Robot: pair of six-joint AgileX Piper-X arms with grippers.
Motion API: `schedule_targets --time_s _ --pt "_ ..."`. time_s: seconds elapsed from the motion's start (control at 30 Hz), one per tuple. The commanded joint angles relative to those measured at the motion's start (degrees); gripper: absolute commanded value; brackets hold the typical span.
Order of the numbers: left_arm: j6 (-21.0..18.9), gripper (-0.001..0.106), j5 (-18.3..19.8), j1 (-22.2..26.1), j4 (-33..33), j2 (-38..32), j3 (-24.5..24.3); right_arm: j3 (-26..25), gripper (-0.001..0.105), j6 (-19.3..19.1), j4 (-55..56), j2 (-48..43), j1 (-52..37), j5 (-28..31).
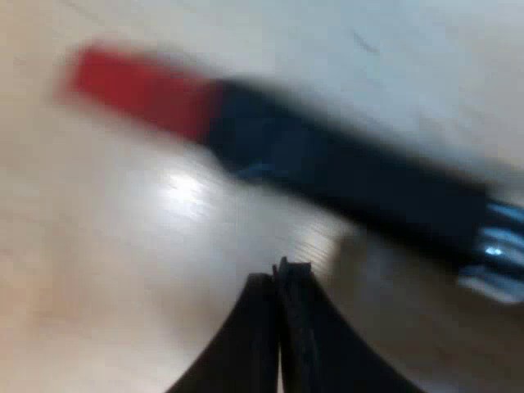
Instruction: Put the handle in the coffee machine
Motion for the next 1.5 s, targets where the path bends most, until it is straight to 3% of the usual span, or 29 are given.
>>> schedule_targets --time_s 0.03,0.23,0.43,0.57,0.63,0.77,0.8,0.87,1.07,1.1,1.2,1.5 --pt "0.2 0.083 0.4 0.1 0.2 -0.6 -0.4 -0.5 0.000 -1.4 0.4 -1.9 0.1 -1.3" --pt "3.1 0.083 1.1 0.1 0.0 -0.6 -0.4 -0.5 0.000 -1.4 7.0 -7.5 0.1 -1.0" --pt "5.9 0.083 6.5 0.1 -1.5 -0.6 -0.4 -0.9 0.000 -0.4 17.1 -13.1 0.1 1.0" --pt "6.6 0.083 9.3 0.1 -5.0 -0.6 -0.4 -2.4 0.001 0.6 25.6 -17.1 0.1 6.3" --pt "7.6 0.083 11.1 0.1 -5.7 -0.2 -0.4 -3.5 0.009 1.6 29.2 -18.7 0.1 8.6" --pt "8.2 0.083 11.7 0.1 -6.6 0.4 -0.4 -5.9 0.051 5.9 34.2 -20.8 0.1 10.6" --pt "9.3 0.083 11.4 0.0 -6.5 0.4 -0.4 -6.1 0.056 6.1 34.4 -21.1 0.1 10.8" --pt "9.6 0.083 11.0 -0.6 -6.5 0.4 -0.4 -7.2 0.085 7.1 34.6 -21.3 0.1 11.2" --pt "10.5 0.083 10.5 -1.0 -6.4 0.4 -0.4 -7.8 0.093 9.7 34.6 -21.3 0.1 11.4" --pt "10.5 0.083 10.5 -1.0 -6.4 0.4 -0.4 -7.8 0.093 13.7 34.7 -20.7 0.1 11.4" --pt "10.5 0.083 10.5 -1.0 -6.0 0.4 -0.4 -7.8 0.093 17.2 36.7 -19.2 -0.6 11.4" --pt "11.8 0.083 11.8 -1.0 -5.0 0.4 -0.4 -7.8 0.093 16.6 37.5 -15.2 -6.2 10.0"
